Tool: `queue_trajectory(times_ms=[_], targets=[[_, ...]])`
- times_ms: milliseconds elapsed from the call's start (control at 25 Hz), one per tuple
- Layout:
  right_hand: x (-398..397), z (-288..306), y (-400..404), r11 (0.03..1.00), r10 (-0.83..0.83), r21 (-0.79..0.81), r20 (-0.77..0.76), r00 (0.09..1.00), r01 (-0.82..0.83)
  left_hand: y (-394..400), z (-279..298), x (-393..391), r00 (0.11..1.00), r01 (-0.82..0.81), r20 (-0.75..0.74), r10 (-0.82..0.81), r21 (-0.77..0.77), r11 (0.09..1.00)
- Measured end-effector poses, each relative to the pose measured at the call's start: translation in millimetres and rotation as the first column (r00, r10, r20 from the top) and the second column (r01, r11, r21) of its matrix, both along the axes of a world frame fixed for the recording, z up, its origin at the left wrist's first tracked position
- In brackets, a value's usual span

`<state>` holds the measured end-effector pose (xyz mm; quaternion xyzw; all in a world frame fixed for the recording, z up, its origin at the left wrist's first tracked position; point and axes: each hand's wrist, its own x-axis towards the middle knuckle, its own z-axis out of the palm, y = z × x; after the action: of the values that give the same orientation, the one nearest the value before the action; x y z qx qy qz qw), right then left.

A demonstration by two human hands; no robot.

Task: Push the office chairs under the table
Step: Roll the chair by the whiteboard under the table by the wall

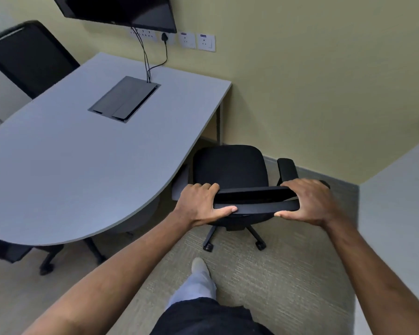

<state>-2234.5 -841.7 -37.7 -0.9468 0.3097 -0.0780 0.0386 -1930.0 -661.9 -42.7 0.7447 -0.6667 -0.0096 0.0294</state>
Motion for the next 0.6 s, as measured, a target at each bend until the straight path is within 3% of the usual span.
queue_trajectory(times_ms=[400,600], targets=[[91.2,-11.2,-83.6,0.985,0.170,-0.017,0.057,0.984,-0.169,-24.9,-2.4,53.7,0.993,-0.099,-0.055,0.101,0.039,0.994],[139.6,-9.9,-121.3,0.968,0.251,-0.016,0.007,0.968,-0.251,-42.7,-2.1,81.9,0.983,-0.176,-0.050,0.178,0.035,0.984]])
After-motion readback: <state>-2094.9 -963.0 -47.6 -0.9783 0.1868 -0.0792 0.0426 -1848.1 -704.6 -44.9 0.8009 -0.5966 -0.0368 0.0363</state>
